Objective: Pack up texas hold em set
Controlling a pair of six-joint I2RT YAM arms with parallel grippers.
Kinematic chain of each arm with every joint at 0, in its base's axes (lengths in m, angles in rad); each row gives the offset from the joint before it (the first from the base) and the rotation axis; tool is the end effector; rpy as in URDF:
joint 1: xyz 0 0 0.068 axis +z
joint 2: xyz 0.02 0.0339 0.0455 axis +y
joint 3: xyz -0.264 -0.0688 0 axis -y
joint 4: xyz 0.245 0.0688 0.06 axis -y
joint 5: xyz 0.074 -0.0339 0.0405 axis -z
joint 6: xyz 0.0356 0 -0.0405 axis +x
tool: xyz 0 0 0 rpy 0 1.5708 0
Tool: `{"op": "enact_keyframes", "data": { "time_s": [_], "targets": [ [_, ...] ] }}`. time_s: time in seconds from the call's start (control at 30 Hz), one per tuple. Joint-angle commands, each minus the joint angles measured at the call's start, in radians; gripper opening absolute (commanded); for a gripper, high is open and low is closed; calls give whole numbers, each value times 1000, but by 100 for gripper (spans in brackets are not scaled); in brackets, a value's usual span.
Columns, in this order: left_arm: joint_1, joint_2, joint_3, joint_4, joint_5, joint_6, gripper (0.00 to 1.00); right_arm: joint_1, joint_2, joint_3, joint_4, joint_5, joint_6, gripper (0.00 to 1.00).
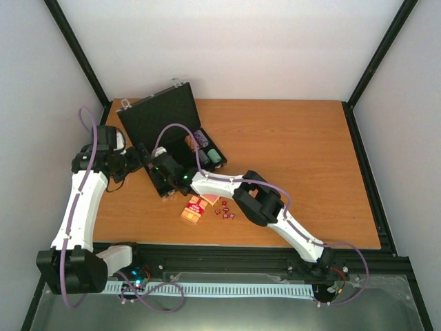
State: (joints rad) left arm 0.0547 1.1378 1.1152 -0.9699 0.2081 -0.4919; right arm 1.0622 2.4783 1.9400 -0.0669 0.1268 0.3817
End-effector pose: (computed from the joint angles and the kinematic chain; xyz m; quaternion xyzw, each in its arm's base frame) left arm 0.2151 0.0044 0.3164 -0.2288 0.9259 -0.1587 0.2553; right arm 0.2762 0.4861 0.1398 -0.2673 0.8431 0.2641 0.3848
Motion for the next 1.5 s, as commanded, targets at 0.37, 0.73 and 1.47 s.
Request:
{"op": "enact_keyframes", "data": {
  "time_s": [0.37,0.73,1.47],
  "targets": [
    [-6,-33,12,-15,-9,24,100,-1,-63,-40,-176,-23,-54,72],
    [-6,-32,71,-32,20,16,100,-7,-236,-78,-514,139,-18,100],
    [-6,-33,3,1,92,36,100,-186,-324,-218,-917,-34,532,92]
  ]
}}
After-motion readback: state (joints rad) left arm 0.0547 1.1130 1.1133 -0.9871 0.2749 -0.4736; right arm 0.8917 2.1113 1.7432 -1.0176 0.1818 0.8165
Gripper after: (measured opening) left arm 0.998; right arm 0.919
